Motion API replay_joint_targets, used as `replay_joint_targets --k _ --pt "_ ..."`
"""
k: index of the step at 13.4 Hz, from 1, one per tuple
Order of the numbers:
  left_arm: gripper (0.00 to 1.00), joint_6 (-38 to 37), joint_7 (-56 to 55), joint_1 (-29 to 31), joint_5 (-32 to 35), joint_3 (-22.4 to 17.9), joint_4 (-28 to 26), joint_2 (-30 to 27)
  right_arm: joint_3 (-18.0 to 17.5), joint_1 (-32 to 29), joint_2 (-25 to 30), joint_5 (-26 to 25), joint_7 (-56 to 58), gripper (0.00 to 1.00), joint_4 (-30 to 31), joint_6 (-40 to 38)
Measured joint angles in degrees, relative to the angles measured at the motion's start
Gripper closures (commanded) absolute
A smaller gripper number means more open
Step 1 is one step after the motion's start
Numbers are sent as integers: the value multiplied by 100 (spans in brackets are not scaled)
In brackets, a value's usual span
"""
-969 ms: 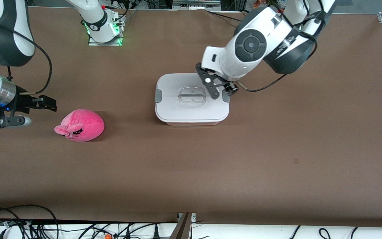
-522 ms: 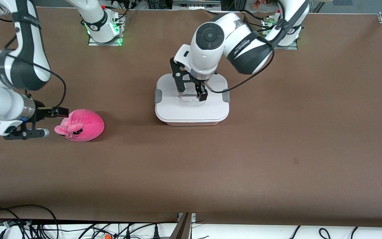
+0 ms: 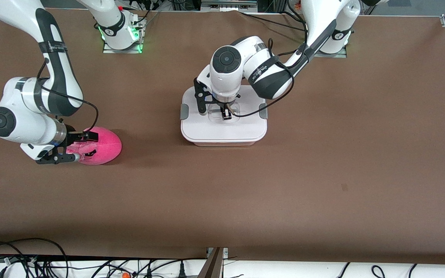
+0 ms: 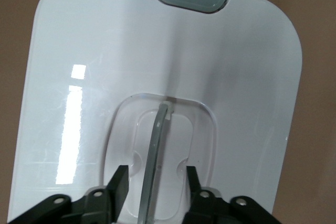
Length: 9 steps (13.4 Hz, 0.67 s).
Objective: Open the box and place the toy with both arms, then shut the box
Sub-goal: 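Grasp the lid handle with the left gripper while the right gripper grasps the toy, then lift the clear lid off the box with the left gripper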
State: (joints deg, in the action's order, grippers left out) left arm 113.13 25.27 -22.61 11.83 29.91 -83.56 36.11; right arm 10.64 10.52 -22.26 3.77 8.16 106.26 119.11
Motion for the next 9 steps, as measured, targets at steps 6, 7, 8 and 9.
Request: replay_joint_targets --k 6,7,8,9 --pt "100 -217 -2 -32 2 43 75 -57 0 0 3 0 181 100 223 287" --pt "100 -316 -2 -34 2 48 122 -116 4 0 18 0 225 100 216 284" --pt "100 -528 -9 -34 1 55 166 -223 12 -1 32 0 280 100 204 279" --pt "100 -840 -15 -33 1 68 218 -377 23 -2 45 0 330 100 182 277"
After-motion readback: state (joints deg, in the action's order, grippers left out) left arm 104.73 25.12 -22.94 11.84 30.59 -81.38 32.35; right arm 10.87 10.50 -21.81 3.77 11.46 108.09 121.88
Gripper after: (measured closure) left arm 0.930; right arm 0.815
